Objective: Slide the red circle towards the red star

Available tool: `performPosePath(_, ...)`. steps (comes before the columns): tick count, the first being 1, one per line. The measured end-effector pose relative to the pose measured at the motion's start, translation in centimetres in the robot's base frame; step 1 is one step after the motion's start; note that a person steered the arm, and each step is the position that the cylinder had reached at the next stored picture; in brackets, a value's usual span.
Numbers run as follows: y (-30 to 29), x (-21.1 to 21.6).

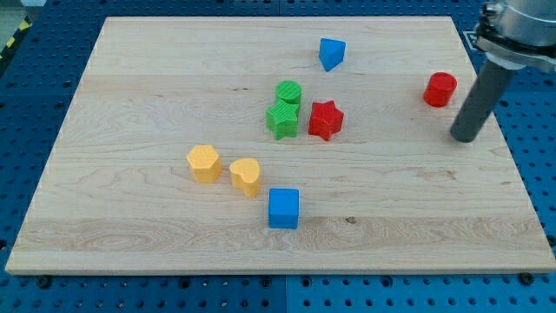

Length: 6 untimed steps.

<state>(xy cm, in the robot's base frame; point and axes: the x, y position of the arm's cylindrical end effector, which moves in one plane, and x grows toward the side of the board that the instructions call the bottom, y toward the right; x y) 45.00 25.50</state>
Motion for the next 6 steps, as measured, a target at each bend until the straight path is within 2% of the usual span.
performPosePath(1,3.0,0.0)
performPosePath(2,3.2,-0.8)
performPosePath(3,3.7,-3.1)
performPosePath(4,3.7,-7.5)
performPosePath(5,0.7,-9.9)
performPosePath(6,-2.4,-9.9)
